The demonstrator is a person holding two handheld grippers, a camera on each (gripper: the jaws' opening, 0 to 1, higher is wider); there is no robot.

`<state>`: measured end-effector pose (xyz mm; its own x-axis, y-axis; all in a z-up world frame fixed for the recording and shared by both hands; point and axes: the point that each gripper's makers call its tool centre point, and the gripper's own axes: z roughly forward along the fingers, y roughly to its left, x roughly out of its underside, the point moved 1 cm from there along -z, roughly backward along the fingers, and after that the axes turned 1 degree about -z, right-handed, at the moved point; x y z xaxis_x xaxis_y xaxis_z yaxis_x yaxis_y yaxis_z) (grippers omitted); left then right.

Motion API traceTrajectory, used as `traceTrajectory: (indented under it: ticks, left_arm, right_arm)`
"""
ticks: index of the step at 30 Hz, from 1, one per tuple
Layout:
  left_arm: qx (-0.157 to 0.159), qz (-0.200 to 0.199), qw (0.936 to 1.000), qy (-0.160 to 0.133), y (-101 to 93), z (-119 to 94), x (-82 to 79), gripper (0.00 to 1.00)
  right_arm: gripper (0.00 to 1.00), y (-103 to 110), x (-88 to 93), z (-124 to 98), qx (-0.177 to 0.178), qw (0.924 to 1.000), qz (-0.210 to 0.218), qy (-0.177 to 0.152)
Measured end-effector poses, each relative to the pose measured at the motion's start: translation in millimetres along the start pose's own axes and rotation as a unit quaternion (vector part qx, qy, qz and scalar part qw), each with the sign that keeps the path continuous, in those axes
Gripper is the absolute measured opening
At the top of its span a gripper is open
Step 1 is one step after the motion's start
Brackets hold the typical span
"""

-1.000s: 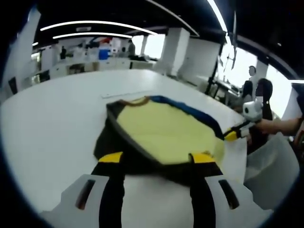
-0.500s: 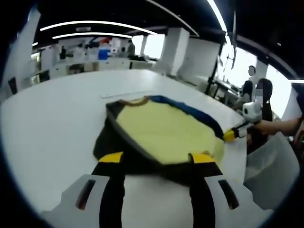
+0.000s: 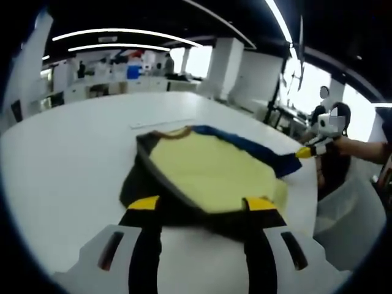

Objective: Fold the garment on the visible template until the final outline fits inside the template.

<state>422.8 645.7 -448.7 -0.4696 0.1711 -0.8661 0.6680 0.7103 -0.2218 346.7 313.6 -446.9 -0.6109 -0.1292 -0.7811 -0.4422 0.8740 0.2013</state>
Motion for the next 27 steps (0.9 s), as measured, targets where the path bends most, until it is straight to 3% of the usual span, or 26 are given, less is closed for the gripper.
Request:
traceTrajectory:
  ticks: [6, 13, 16, 18, 27]
  left_arm:
    - [0.004, -0.001, 1.0000, -0.003, -2.5, 1.8, -0.1, 0.49]
    - [0.004, 0.001, 1.0000, -0.009, -3.8, 1.8, -6.7, 0.48]
    - [0.004, 0.000, 0.9999, -0.009, -3.5, 2.7, -7.4, 0.47]
    - [0.003, 0.002, 1.0000, -0.008, -4.5, 3.7, -7.7, 0.47]
    - [0.000, 0.000, 1.0000, -0.007, -0.4, 6.8, -7.8, 0.47]
  right_arm:
    - [0.00, -16.3, -28.3, -19.2, 0.017, 0.9994, -0.030, -0.010]
    - [0.00, -31.0, -52.5, -38.4, 0.022, 0.9991, -0.033, -0.015]
    - [0.00, -48.8, -63.2, -44.1, 0.027, 0.9991, -0.023, -0.024]
    - [0.00, -46.8, -68.8, -42.3, 0.037, 0.9987, -0.029, -0.021]
    - [0.00, -111.7, -75.3, -47.1, 0.071, 0.9968, -0.034, 0.014]
